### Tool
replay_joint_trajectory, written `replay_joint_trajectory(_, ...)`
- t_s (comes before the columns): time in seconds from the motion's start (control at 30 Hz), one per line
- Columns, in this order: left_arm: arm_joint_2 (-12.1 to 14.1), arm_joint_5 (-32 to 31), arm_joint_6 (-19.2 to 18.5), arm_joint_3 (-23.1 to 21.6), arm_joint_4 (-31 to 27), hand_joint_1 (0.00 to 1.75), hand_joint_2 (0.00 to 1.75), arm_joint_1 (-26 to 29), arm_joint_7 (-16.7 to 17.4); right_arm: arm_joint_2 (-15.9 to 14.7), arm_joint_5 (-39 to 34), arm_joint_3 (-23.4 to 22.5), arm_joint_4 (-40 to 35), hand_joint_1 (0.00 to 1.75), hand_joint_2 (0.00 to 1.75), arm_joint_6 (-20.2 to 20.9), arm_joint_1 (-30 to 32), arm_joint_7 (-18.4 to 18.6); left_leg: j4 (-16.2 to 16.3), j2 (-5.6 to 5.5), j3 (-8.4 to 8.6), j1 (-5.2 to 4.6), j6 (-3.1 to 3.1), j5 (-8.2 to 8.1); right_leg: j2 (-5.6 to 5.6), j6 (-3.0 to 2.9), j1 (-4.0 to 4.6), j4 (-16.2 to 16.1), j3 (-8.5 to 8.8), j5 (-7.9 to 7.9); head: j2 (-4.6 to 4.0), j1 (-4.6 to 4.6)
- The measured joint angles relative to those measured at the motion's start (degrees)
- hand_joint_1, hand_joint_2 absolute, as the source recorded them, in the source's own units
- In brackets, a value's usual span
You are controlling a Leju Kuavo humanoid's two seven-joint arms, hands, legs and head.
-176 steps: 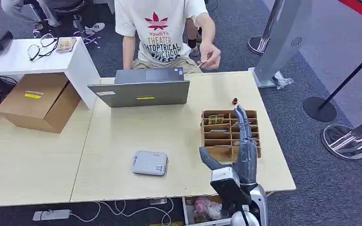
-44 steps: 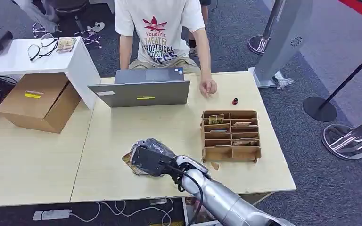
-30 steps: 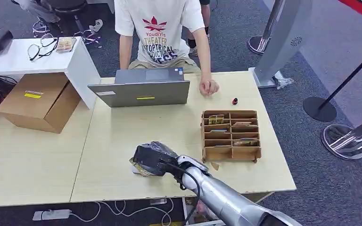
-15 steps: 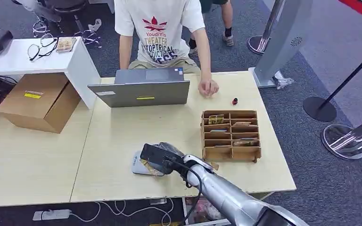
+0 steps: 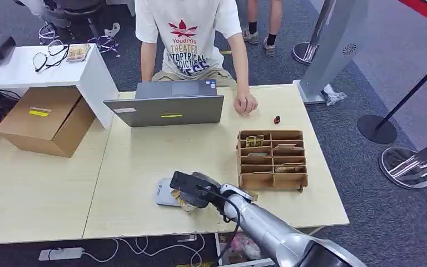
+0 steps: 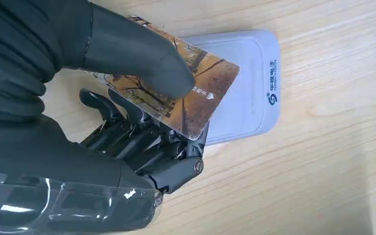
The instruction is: Pass the card to the sensor for recognition and then transmit it.
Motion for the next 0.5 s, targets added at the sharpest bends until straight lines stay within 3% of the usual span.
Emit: replay_joint_trajectory(0.5,0.04,-0.33,-0.83,-0.13,0.00,0.00,0.00,-0.04,0.00,0.02,1.07,-0.26,2.27,1.75,1.75,1.20,-0.91,0.59,0.00,0.00,0.24,-0.01,0.00,0.00,0.00,0.00,0.00,-0.02,0.24,0.00,0.00,0.00)
